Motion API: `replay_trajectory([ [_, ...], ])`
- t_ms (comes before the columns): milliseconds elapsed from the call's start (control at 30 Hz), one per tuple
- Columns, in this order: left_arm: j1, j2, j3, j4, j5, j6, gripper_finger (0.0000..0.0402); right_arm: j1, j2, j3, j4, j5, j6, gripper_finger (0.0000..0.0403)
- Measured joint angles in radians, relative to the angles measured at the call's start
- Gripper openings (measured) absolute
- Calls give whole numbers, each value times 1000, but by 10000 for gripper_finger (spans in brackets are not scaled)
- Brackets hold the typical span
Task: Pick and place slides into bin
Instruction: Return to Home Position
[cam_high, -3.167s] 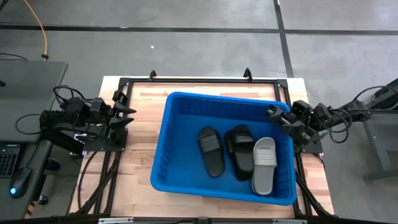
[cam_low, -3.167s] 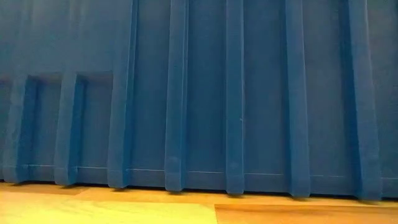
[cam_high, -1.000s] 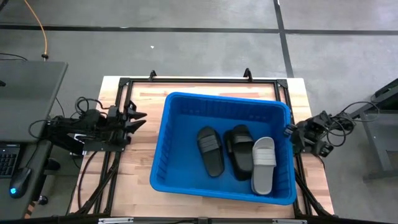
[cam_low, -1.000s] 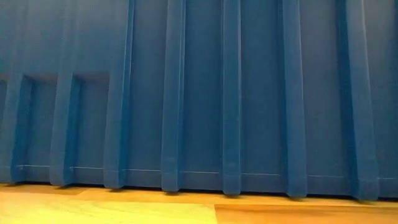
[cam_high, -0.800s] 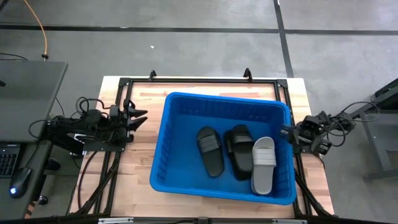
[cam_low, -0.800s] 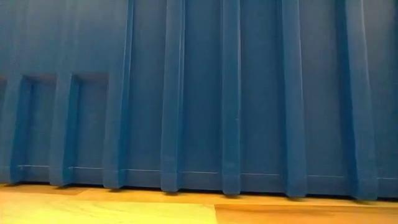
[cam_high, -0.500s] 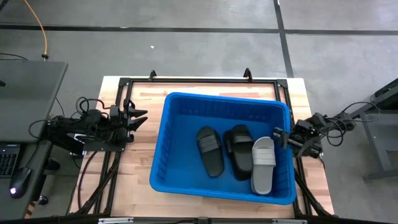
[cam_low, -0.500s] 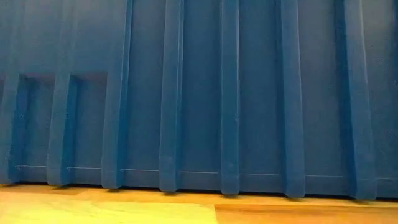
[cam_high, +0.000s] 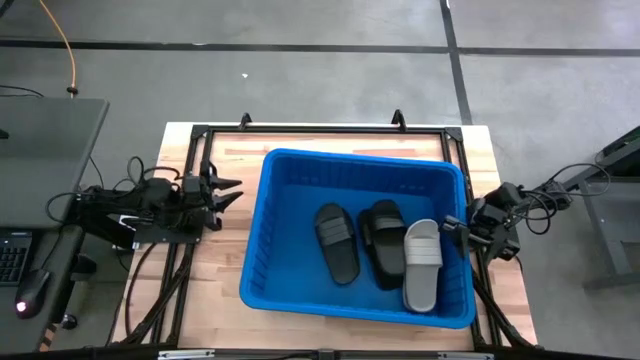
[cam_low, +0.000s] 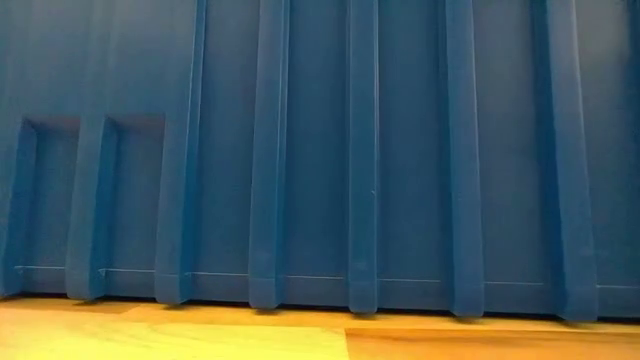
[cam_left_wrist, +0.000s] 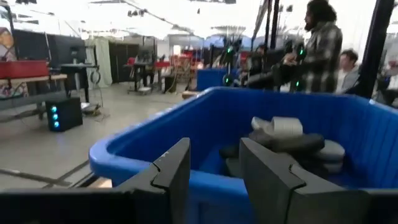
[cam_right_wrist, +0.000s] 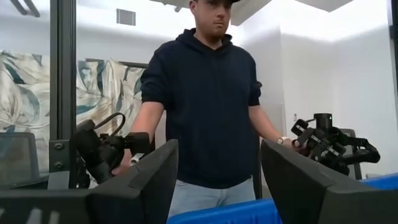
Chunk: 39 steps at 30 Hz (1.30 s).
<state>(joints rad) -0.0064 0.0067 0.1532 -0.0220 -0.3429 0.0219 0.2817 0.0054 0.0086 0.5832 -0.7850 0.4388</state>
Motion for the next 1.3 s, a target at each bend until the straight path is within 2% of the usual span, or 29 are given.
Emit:
replay_trajectory([
  [133,0,0,0,-46,-1,1,129,0,0,0,-12,3,-11,218],
  [400,0,0,0,-79,-10,102,129,0,0,0,-73,-8,-80,216],
  [1300,0,0,0,-111,-16,105,129,0,-1,-1,-113,-10,-75,218],
])
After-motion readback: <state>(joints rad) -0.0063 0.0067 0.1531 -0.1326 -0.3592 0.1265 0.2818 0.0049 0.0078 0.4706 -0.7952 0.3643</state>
